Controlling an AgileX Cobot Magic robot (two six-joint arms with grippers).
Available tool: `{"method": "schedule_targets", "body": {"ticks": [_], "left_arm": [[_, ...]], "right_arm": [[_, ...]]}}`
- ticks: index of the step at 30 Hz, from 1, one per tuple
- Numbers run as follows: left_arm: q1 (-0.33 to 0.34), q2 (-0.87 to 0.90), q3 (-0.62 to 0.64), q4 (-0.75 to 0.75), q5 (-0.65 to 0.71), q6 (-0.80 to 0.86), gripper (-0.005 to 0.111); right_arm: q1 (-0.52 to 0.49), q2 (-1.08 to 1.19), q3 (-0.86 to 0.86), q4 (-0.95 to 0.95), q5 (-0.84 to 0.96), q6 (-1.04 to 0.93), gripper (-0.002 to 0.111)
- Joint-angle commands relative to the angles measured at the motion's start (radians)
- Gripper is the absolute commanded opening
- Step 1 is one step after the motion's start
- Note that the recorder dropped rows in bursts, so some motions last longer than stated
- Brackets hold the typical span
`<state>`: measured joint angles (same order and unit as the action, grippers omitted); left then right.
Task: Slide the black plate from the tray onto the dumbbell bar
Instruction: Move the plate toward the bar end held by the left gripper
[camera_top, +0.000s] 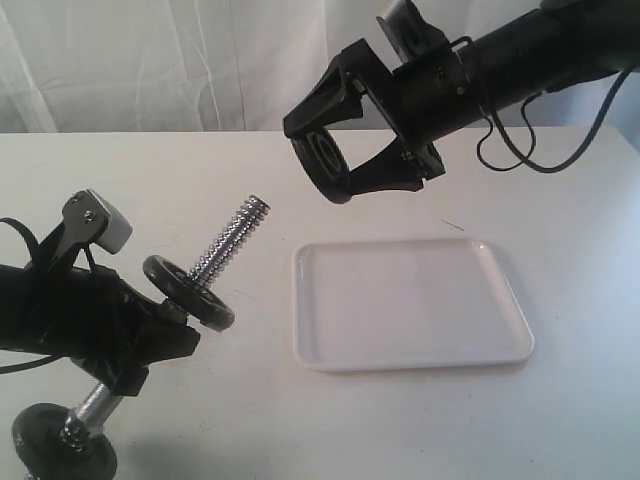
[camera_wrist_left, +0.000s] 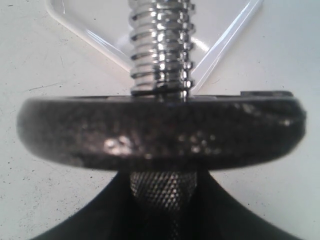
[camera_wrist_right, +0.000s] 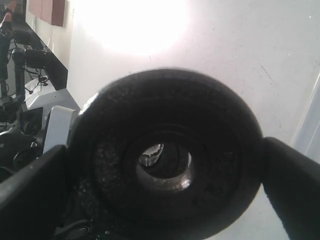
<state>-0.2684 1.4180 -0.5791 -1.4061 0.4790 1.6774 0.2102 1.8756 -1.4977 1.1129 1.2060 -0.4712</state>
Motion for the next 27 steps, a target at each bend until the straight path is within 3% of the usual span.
{"method": "schedule_targets", "body": {"ticks": [1,8,27], "left_arm": [[-0.003,-0.046,-0.023,-0.111,0.117,0.022,0.0],[-0.003,-0.046,-0.023,-0.109,0.151,0.029,0.0],[-0.003,-0.046,-0.023,-0.097,0.23,0.074,0.0]], "right_arm": [[0.018,-0.057,0.067,0.062,0.015,0.005,0.0],[0.018,-0.106,0.168,0.064,0.015,-0.047,0.0],[0.033,-0.163,0.174,0.085,0.015,-0.04,0.0]]}}
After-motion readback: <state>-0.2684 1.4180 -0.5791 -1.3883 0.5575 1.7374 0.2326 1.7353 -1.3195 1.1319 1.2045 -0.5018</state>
